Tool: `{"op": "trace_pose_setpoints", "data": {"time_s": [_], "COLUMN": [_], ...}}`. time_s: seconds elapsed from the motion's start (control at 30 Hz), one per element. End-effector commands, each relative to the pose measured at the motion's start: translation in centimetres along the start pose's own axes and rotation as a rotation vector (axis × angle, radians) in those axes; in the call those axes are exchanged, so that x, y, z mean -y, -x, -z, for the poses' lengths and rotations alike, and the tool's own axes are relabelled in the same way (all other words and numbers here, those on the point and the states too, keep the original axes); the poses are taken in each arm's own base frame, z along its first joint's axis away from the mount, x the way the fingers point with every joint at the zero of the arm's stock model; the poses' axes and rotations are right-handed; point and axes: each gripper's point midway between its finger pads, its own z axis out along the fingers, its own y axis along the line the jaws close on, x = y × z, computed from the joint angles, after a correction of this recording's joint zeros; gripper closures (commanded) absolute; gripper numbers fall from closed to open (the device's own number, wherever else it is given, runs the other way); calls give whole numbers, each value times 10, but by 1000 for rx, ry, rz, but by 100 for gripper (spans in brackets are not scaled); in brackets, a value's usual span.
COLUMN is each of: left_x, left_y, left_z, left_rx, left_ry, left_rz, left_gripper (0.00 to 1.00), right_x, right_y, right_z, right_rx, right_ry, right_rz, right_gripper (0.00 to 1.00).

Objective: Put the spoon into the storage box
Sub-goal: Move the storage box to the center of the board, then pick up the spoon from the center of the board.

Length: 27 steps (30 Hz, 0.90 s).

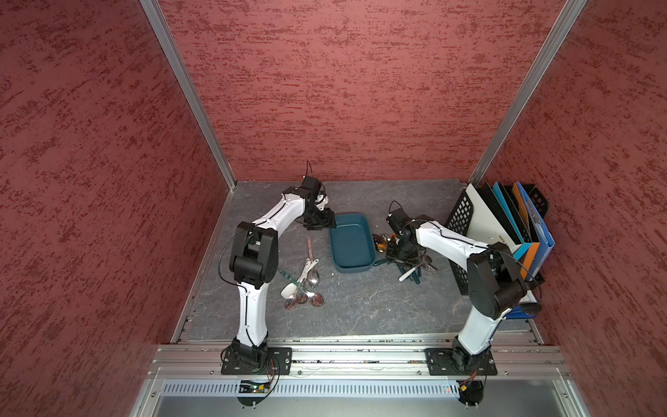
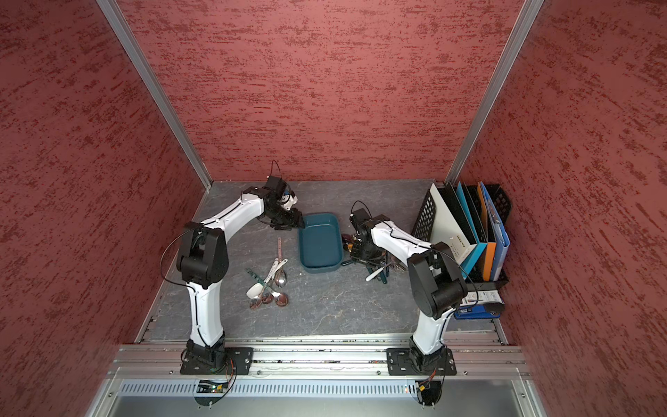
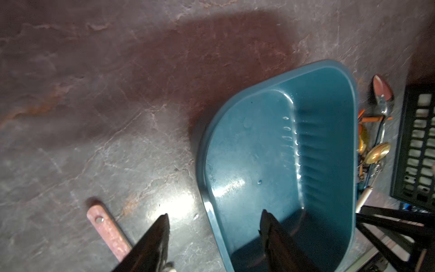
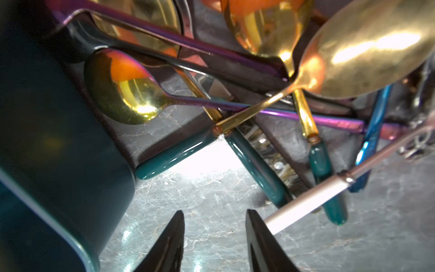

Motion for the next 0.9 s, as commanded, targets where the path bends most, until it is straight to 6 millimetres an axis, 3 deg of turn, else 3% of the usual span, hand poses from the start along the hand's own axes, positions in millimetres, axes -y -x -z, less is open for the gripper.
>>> {"op": "trace_pose_setpoints", "data": {"time_s": [0.0, 0.27, 0.5, 0.73, 0.87], "left_x": [9, -1, -10, -14, -15], "left_y": [15, 8, 1, -3, -3], "left_z": [32, 47, 54, 56, 56], "left_rx": [95, 121, 137, 129, 128], "left_ry": [-24, -20, -37, -52, -53], "left_rz": [-9, 26, 62, 80, 84], "left_gripper": [29, 22, 21, 20, 20], "right_x": [-6, -16, -19, -7, 7], "right_y": [17, 32, 42, 38, 25], "right_z": [-1, -23, -29, -39, -44], "right_rx": [55, 46, 64, 42, 7], "right_ry": [-16, -28, -50, -111, -155], "right_rz": [-62, -104, -131, -132, -113], "right_gripper": [53, 45, 44, 47, 50]}}
